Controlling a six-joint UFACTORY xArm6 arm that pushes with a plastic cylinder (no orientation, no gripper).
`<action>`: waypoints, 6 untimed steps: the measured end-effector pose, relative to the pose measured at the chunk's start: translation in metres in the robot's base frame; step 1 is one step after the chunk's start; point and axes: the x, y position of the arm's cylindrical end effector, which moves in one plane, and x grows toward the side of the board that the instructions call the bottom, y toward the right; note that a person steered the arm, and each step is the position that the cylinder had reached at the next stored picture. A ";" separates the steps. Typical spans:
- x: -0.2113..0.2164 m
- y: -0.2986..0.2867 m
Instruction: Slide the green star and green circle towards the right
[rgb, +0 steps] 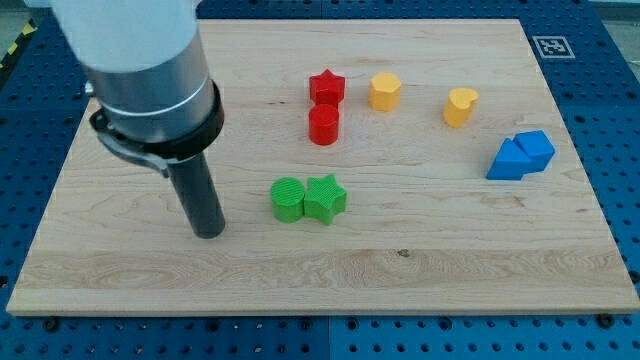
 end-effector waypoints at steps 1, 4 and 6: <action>0.000 0.003; -0.038 0.074; -0.042 0.103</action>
